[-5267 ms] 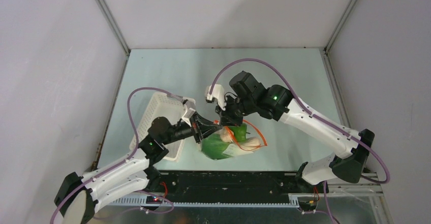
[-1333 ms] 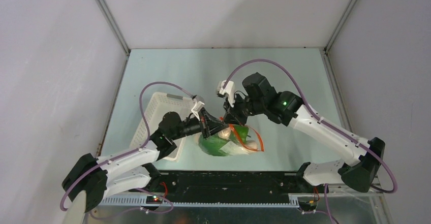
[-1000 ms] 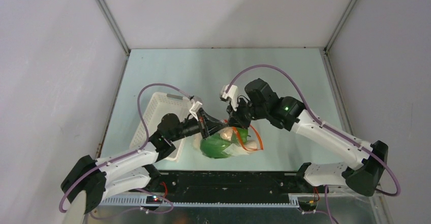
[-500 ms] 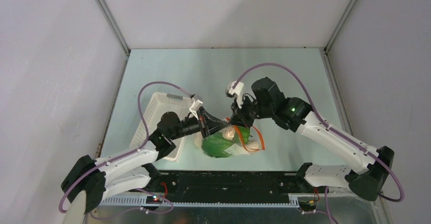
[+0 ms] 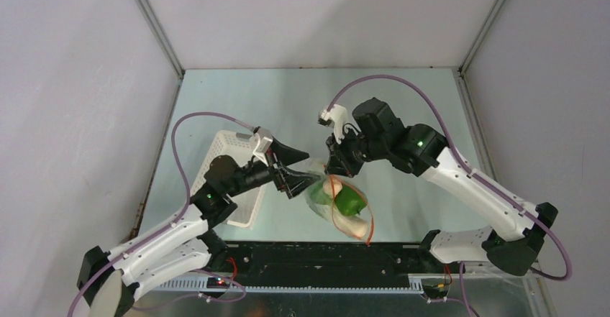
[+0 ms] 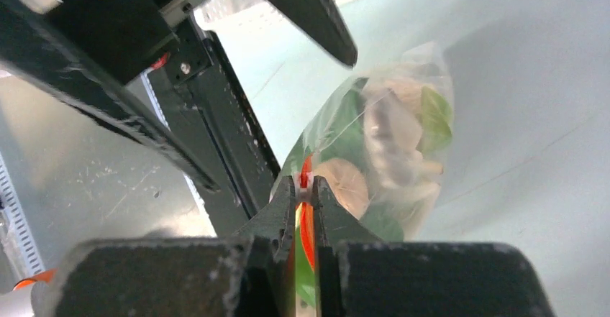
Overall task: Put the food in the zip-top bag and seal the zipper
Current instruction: Adjust the zipper food storage bag at the center of the board.
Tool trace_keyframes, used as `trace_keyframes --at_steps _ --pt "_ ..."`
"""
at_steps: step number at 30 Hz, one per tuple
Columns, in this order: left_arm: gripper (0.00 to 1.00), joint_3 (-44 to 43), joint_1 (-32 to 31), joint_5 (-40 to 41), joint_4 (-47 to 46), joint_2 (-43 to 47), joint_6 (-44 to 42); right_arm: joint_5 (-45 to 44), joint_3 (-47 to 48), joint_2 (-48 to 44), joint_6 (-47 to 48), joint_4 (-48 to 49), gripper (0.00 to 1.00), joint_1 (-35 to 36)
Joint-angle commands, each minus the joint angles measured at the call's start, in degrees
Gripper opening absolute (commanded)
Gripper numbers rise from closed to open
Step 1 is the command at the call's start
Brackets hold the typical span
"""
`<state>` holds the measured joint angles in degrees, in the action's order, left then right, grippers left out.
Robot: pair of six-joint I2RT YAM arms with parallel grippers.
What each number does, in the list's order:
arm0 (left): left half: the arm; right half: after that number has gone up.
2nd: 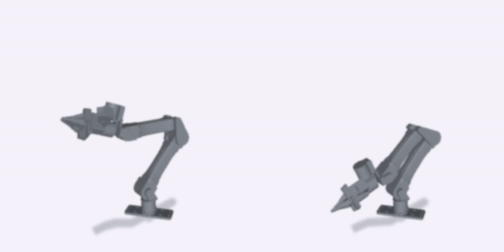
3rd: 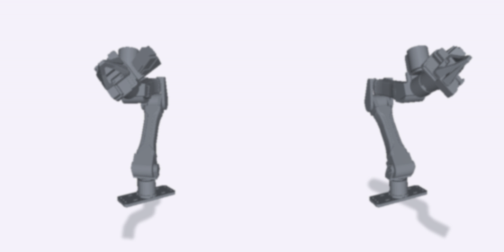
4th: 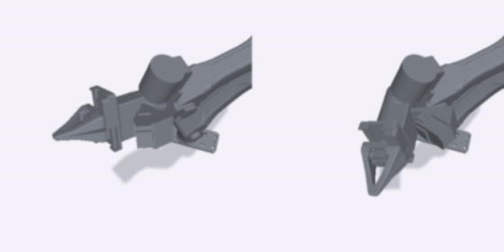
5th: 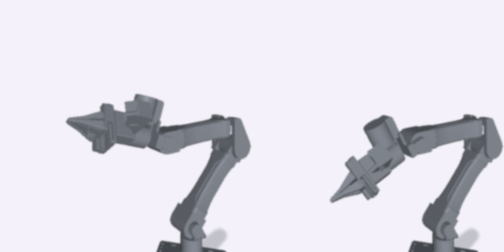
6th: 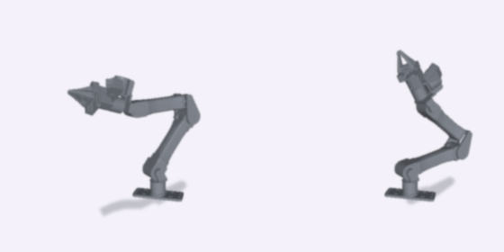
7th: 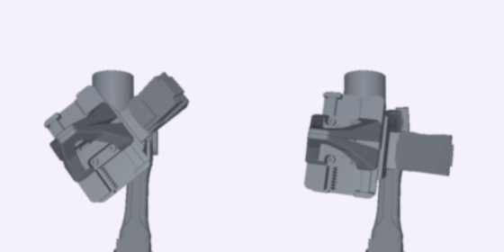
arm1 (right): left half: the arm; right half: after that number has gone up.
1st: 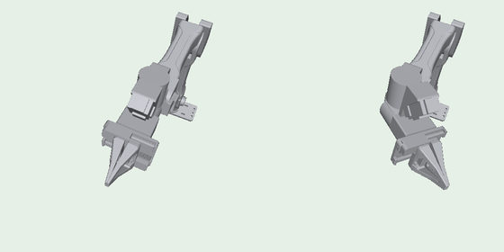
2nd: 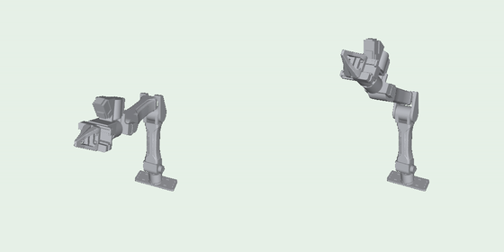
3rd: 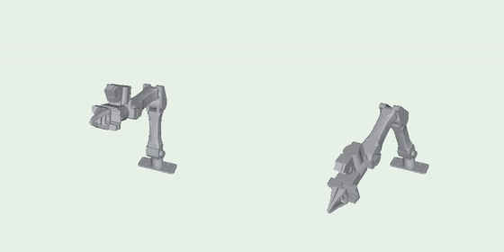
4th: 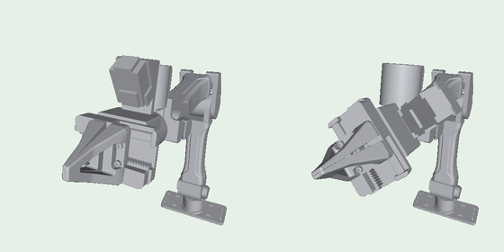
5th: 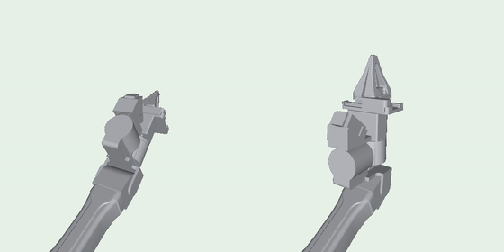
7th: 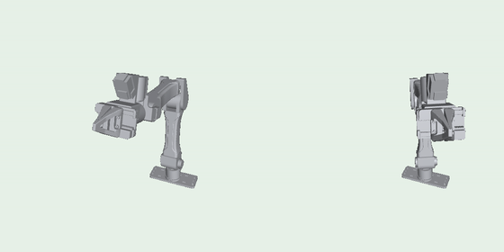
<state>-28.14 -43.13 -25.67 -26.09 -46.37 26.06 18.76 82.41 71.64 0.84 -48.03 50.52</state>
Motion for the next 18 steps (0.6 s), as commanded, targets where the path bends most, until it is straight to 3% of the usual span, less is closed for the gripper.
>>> trace_keyframes --at_steps 1,6,13,18 --pt "0.99 -3.24 -0.15 2.43 7.04 0.1 -3.83 0.22 3.66 1.91 -2.96 -3.06 0.0 -1.09" --pt "1.0 -6.94 -1.24 7.15 14.87 -1.44 1.99 -4.7 4.17 3.93 -10.96 -0.66 0.0 -3.49" --pt "1.0 -16.59 -12.19 33.78 41.28 -1.39 6.69 -17.44 8.53 8.23 -23.86 -1.42 0.0 -3.08" --pt "1.0 -19.33 -18.46 39.53 45.45 -2.35 12.92 -23.73 11.08 10.53 -29.95 -0.91 0.0 -1.01"
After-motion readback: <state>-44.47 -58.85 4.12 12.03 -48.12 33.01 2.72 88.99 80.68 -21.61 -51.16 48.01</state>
